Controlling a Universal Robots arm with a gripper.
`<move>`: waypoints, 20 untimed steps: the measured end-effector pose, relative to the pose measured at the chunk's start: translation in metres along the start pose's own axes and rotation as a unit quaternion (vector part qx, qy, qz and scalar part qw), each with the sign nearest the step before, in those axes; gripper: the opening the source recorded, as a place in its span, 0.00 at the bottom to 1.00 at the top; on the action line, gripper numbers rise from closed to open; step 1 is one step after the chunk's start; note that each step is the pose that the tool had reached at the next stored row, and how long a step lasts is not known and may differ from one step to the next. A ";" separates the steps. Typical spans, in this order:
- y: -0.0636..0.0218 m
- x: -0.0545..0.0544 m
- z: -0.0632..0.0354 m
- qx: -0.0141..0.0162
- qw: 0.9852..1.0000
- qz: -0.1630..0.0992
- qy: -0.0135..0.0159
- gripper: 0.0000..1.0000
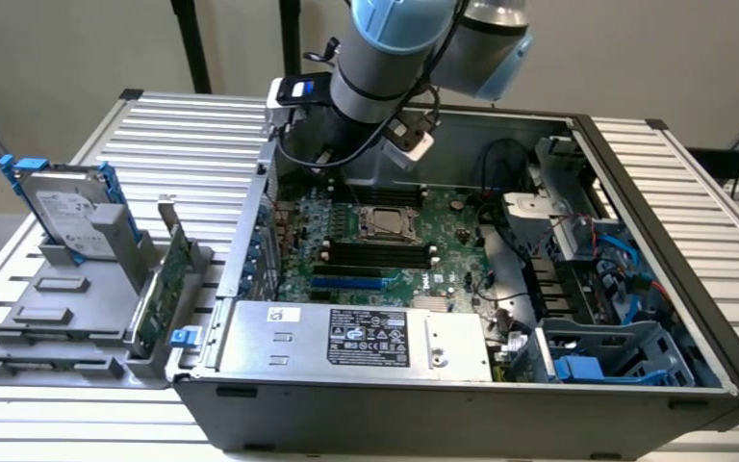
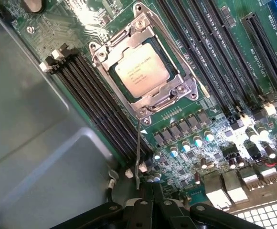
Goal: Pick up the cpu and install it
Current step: 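Install the first cpu locking lever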
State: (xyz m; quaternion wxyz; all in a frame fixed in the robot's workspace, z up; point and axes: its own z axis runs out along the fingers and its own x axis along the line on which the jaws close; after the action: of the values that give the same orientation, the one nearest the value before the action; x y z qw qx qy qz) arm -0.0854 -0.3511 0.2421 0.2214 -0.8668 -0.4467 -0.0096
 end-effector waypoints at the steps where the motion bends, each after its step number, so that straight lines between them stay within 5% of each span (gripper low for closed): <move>1: 0.0000 0.000 0.0000 -0.002 1.000 0.001 0.004 0.11; 6: 0.0002 0.000 0.0001 -0.008 1.000 0.007 0.023 0.11; 9: 0.0007 0.000 0.0001 -0.013 0.999 0.009 0.030 0.11; 13: 0.0061 0.004 0.0003 -0.015 0.999 0.010 0.034 0.11; 20: 0.0316 0.022 -0.0024 -0.016 0.999 0.009 0.035 0.11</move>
State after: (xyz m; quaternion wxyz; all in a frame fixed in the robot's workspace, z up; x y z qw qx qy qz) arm -0.0474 -0.3514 0.2370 0.2233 -0.8734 -0.4305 -0.0450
